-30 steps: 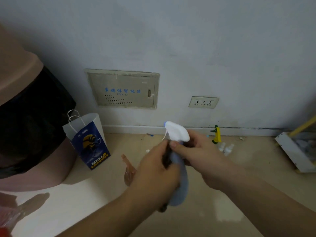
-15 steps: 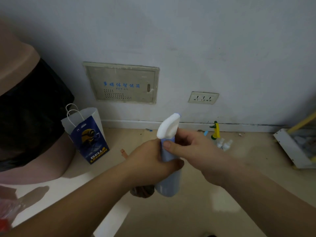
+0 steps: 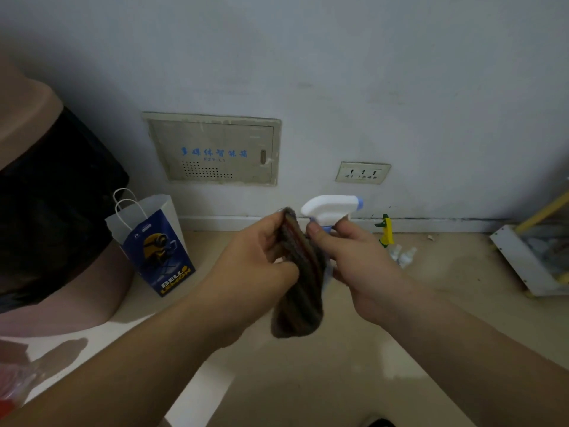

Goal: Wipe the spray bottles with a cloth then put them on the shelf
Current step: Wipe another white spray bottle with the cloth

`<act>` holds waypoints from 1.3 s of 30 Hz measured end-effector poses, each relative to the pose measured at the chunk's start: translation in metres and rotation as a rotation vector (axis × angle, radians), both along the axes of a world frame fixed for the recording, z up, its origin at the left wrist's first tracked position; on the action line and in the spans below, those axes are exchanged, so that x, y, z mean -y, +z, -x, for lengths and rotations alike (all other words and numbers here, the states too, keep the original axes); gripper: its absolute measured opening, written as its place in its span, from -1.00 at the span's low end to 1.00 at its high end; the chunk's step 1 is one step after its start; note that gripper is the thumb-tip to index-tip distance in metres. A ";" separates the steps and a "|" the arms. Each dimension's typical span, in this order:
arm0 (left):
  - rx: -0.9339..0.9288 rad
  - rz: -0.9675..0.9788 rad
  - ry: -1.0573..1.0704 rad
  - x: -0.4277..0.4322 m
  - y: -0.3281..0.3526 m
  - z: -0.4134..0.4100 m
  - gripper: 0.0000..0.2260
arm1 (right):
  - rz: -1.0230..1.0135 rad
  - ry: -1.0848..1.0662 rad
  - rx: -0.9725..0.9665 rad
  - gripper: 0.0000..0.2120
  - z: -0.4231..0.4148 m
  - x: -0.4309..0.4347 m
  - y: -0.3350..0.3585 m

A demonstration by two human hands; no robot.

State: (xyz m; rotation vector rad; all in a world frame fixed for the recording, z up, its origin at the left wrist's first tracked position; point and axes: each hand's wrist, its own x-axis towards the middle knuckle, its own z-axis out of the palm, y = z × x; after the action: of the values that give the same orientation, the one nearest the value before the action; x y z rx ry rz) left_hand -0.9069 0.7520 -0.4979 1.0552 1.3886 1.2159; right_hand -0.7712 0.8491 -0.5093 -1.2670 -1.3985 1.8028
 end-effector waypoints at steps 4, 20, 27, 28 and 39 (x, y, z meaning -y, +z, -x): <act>-0.663 -0.191 0.127 -0.003 -0.014 0.001 -0.64 | 0.081 0.036 -0.089 -0.84 0.002 0.012 0.009; -0.938 -0.086 0.172 -0.003 -0.038 -0.013 -0.54 | 0.109 -0.053 -0.080 -0.80 0.014 0.028 0.009; -0.836 0.009 0.066 0.016 -0.073 -0.013 -0.53 | -0.057 -0.283 -0.031 -0.85 0.000 -0.004 0.019; -0.806 0.016 0.077 0.017 -0.075 -0.015 -0.50 | -0.071 -0.286 -0.021 -0.84 -0.001 -0.003 0.019; -0.794 -0.068 0.078 0.005 -0.055 -0.008 -0.56 | 0.027 -0.137 0.028 -0.80 0.009 0.014 0.006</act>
State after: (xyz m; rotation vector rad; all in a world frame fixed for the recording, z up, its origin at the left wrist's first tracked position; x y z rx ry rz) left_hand -0.8985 0.7465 -0.5530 1.6466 2.0003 0.9256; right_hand -0.7801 0.8352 -0.5037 -1.3719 -1.2731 1.7236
